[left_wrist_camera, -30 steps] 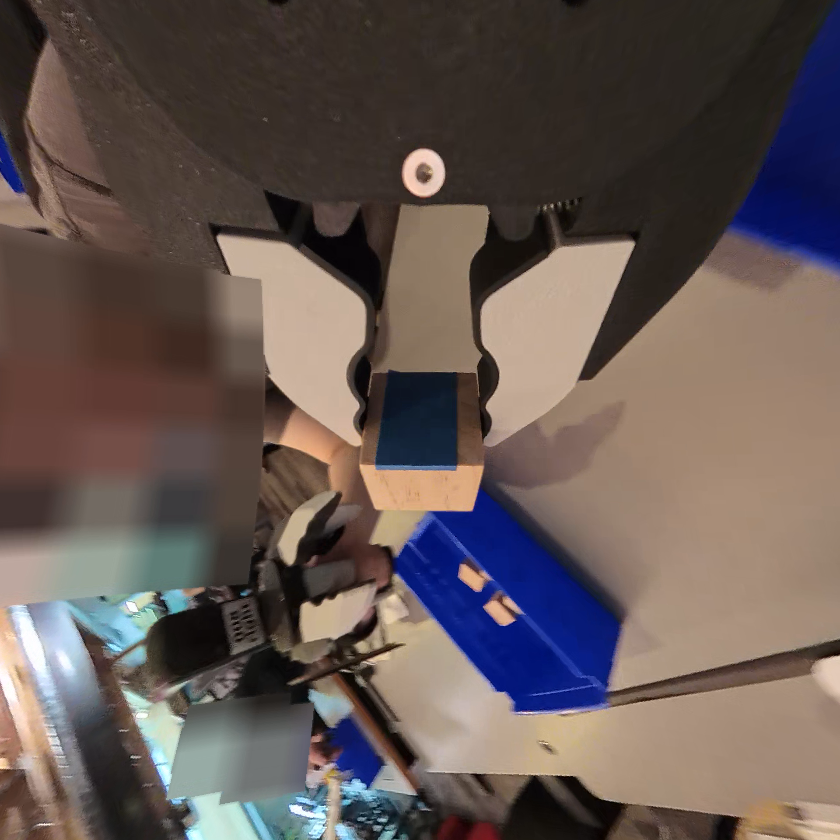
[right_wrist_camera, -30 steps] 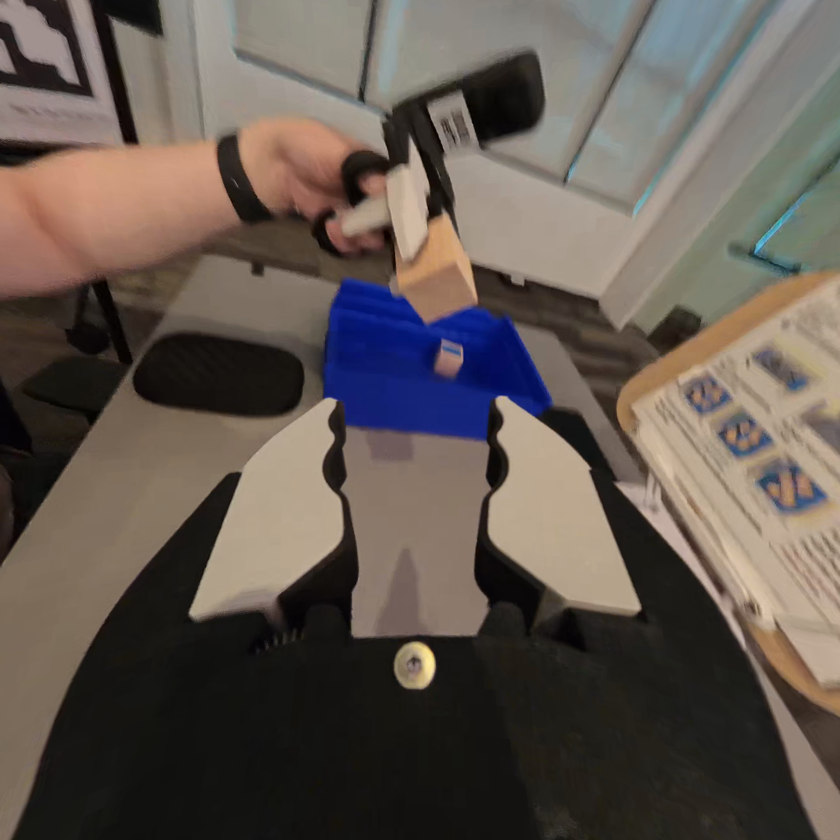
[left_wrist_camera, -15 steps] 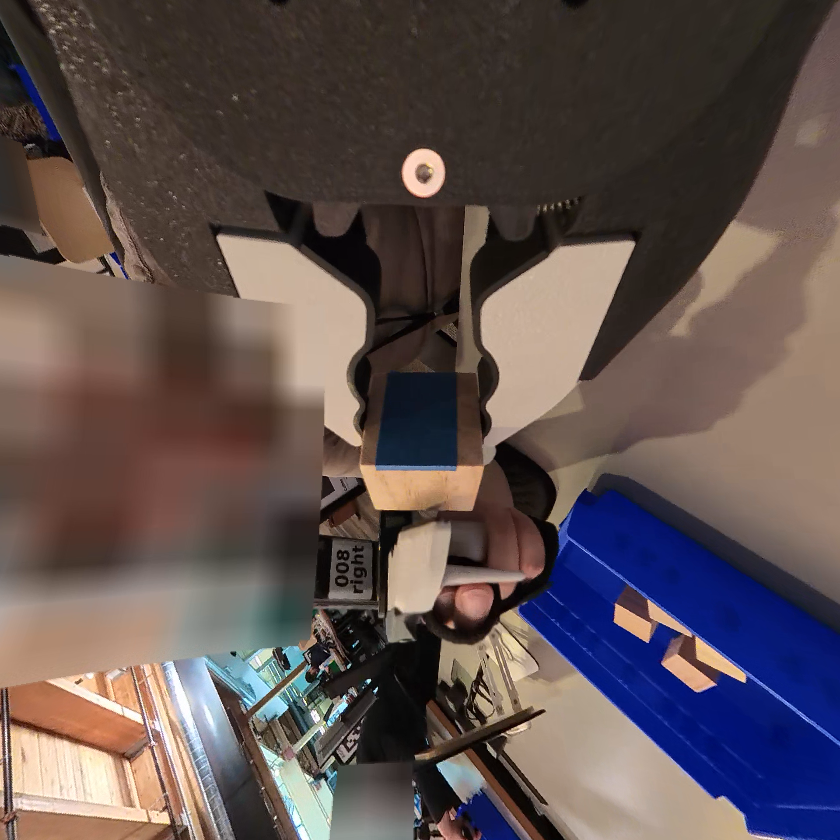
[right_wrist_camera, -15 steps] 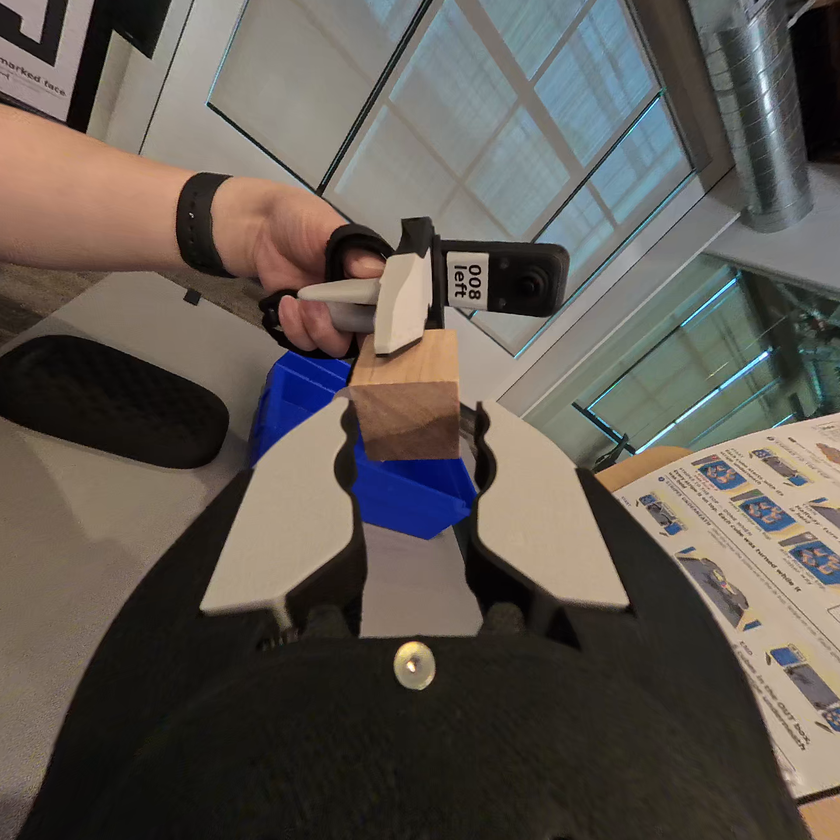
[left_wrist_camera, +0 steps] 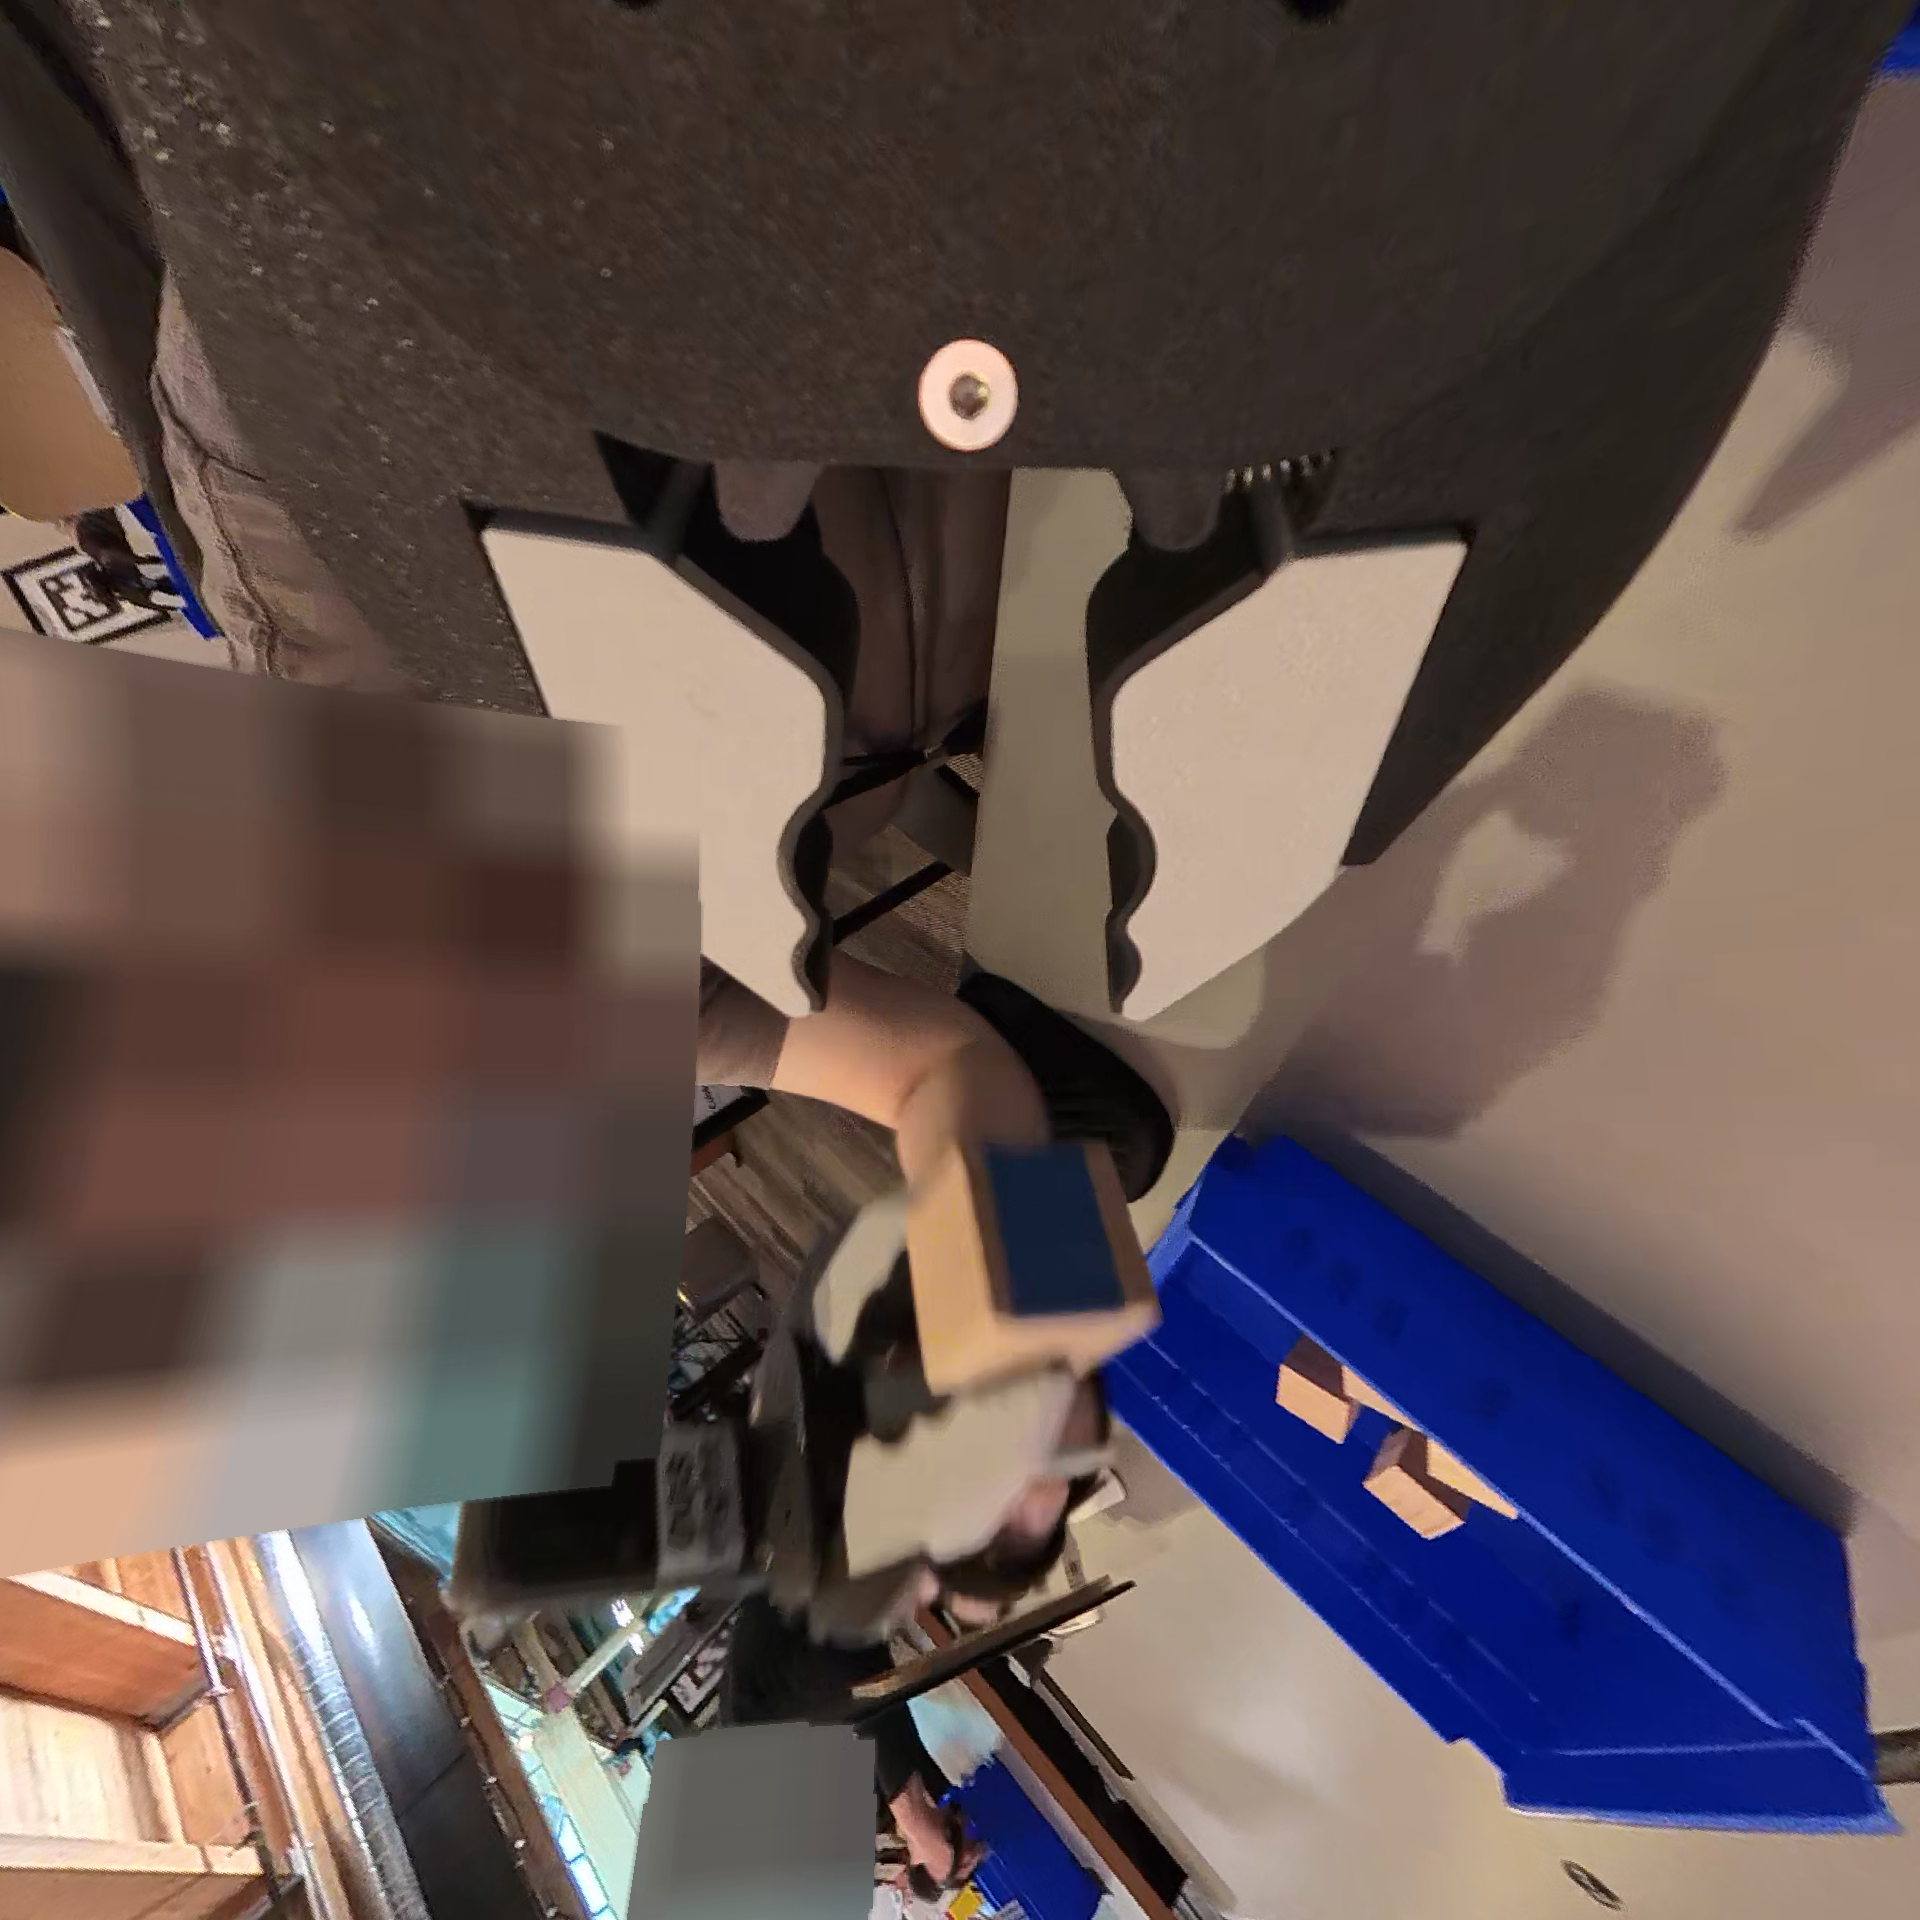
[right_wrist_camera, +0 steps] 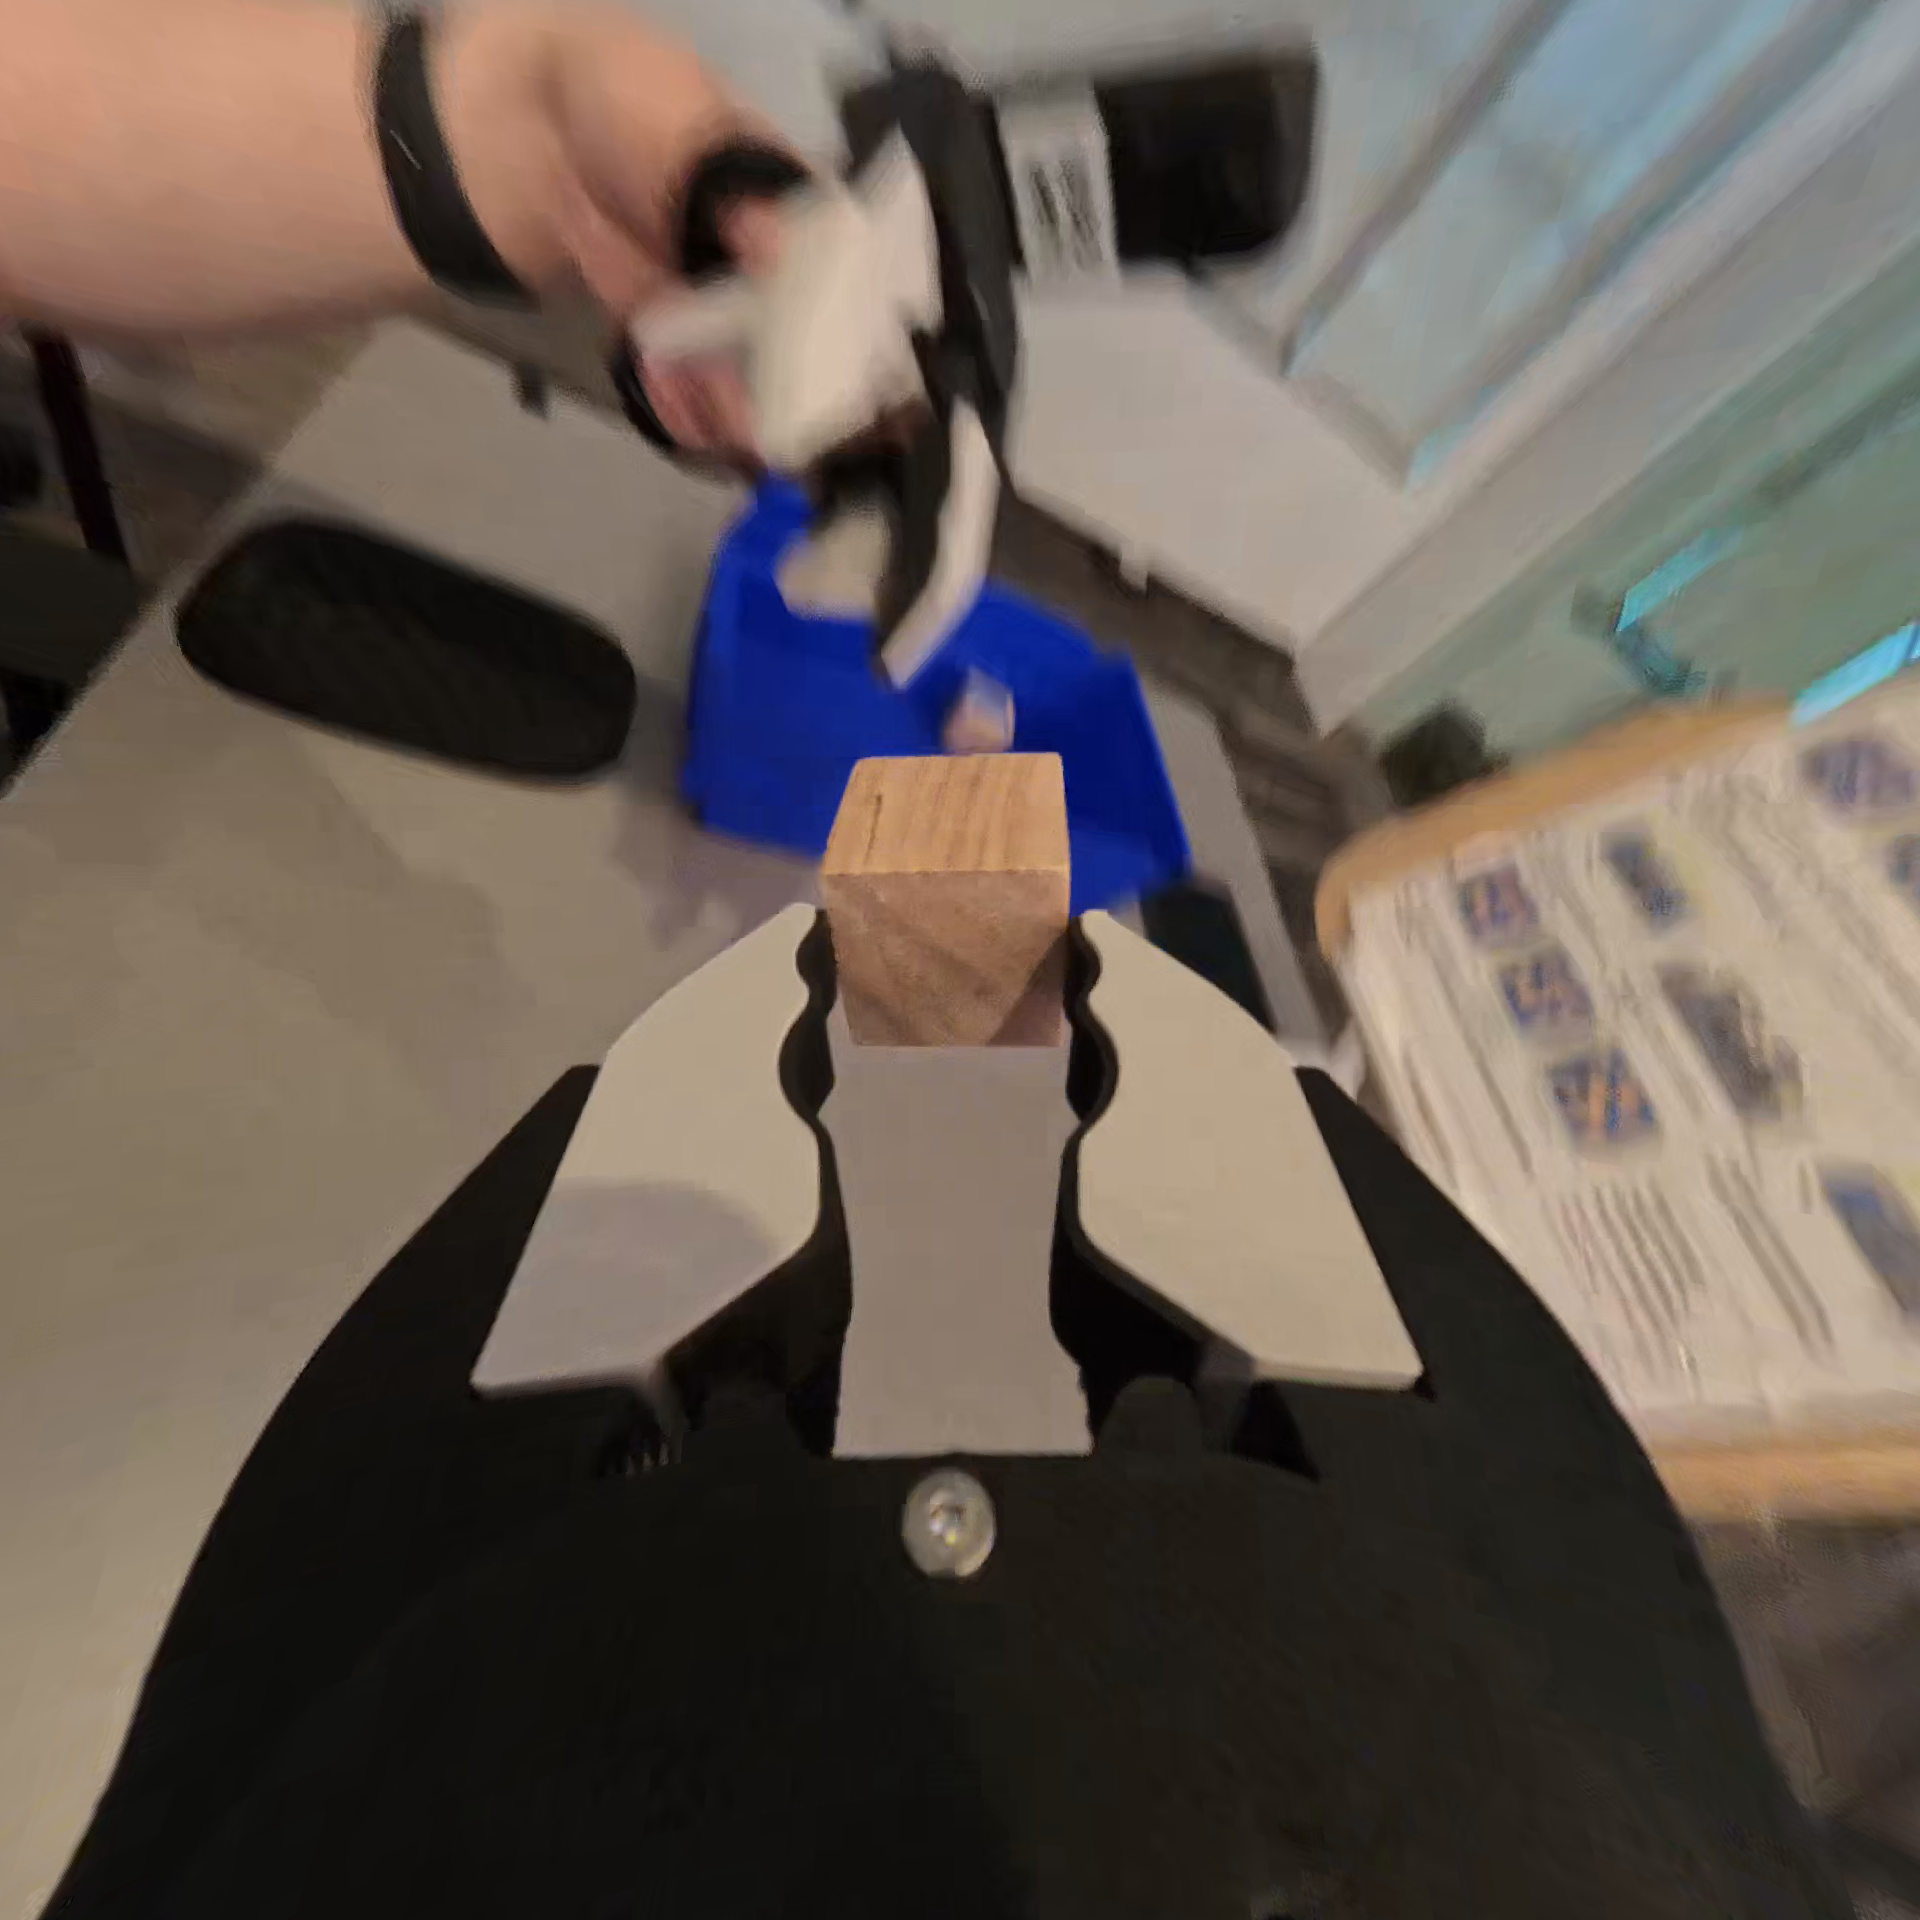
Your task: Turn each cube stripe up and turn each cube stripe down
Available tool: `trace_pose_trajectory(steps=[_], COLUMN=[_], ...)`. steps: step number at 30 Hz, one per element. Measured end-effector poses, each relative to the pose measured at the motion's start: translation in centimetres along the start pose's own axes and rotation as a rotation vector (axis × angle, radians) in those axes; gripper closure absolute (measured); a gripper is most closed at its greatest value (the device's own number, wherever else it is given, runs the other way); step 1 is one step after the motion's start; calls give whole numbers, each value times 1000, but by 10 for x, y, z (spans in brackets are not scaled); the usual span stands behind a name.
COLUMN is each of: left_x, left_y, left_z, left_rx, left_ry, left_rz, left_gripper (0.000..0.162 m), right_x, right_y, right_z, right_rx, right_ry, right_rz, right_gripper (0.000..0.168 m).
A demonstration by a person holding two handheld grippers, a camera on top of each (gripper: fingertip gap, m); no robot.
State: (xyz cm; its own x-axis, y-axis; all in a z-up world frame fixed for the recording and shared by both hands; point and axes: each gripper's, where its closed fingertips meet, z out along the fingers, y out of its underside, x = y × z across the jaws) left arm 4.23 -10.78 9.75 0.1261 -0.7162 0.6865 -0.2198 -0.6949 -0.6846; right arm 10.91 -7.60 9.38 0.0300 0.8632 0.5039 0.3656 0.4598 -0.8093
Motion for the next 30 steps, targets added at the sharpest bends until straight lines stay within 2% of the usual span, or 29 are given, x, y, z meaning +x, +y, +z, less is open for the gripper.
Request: trace_pose_trajectory(steps=[1, 3, 6, 8, 10, 13, 16, 19, 25, 30], left_x=[-2, -6, -16, -22, -22, -24, -25, -24, -18, -16], left_y=[3, 10, 23, 27, 26, 24, 21, 19, 18, 20], left_z=[-3, -8, -12, -13, -13, -14, -15, -18, -25, -30], left_rx=[1, -7, -39, -49, -41, -40, -37, -29, -15, -11], left_ry=[-11, -31, -82, -101, -90, -93, -95, -99, -114, -123], left_rz=[-1, -8, -12, -13, -18, -14, -13, -8, 11, 14], left_gripper=[112, 112, 113, 113, 114, 114, 114, 114, 114, 114], right_x=[14, 41, 68, 52, 20, -19, -36, -49, -43, -49], right_y=[20, 71, 154, 195, 221, 247, 262, 272, 295, 303], right_z=[-20, -67, -131, -150, -161, -172, -165, -156, -145, -141], right_rx=[-109, -335, -588, -687, -787, -942, -1033, -1139, -1287, -1295], right_ry=[27, 131, 289, 207, 53, -106, -203, -292, -255, -290], right_rz=[56, 192, 493, 669, 767, 864, 948, 945, 865, 887], right_gripper=[126, 126, 125, 125, 125, 125, 125, 125, 124, 124])
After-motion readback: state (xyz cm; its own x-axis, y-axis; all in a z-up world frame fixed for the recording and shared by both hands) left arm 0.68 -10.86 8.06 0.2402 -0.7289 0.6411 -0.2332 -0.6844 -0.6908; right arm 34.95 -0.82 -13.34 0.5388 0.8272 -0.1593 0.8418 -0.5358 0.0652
